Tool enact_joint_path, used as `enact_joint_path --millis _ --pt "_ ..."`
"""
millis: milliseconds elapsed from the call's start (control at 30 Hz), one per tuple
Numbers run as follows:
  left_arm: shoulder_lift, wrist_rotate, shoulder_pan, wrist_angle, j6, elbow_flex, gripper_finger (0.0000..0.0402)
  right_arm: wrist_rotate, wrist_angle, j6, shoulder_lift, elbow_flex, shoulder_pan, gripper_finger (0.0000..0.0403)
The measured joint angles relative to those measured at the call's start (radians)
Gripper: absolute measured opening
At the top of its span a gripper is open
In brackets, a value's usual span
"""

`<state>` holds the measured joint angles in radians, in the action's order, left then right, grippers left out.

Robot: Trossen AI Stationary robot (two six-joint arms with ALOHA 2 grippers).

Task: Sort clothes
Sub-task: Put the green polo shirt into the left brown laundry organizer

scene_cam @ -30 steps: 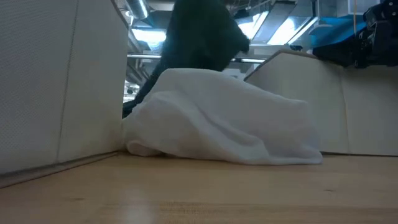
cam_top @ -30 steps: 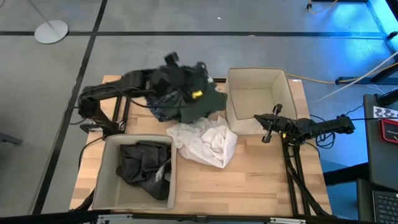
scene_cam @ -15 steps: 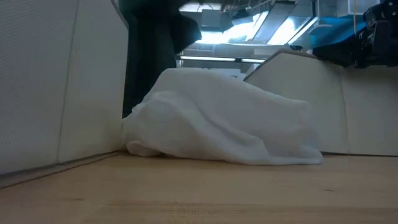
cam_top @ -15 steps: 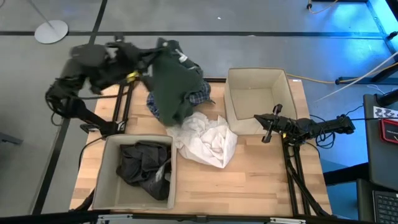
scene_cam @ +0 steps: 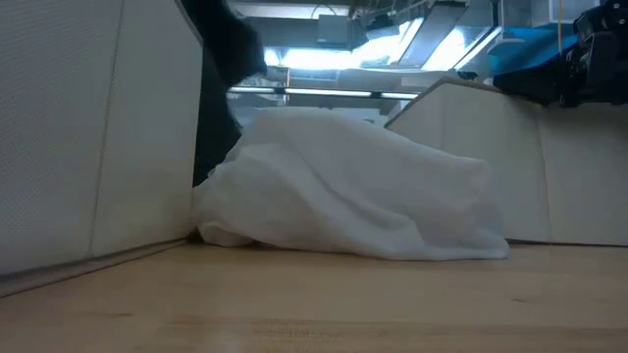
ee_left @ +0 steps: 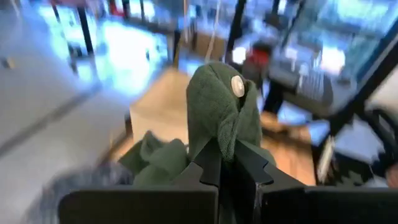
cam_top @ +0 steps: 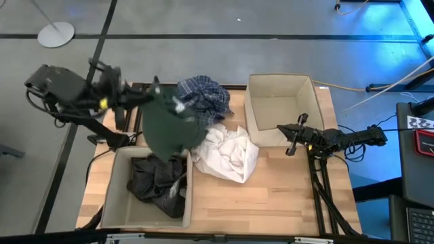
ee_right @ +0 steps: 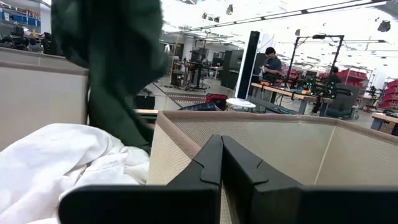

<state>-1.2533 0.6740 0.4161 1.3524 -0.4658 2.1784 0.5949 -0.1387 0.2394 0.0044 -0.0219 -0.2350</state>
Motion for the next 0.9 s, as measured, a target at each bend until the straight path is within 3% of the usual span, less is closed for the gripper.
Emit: enact_joint_path --millis 133,300,400,733,900 --pt "-0.031 -0.006 0.066 0.222 -0.267 -0.020 0.0005 -0.001 0.000 0.000 0.000 0.000 0.000 0.0012" --pt "-0.060 -0.065 0.148 0.170 -0.347 -0.141 0.0005 -0.002 0.000 0.000 0.000 0.000 0.000 0.0012" --pt "-0.075 -0.070 0.183 0.223 -0.466 -0.217 0.0005 -0.002 0.000 0.001 0.000 0.000 0.000 0.0012" --pt "-0.080 -0.177 0.306 0.189 -0.914 -0.677 0.0005 -0.003 0.000 0.001 0.000 0.000 0.000 0.0012" --pt "-0.080 -0.227 0.353 0.007 -1.002 -0.911 0.0005 -0.003 0.000 0.001 0.000 0.000 0.000 0.0012"
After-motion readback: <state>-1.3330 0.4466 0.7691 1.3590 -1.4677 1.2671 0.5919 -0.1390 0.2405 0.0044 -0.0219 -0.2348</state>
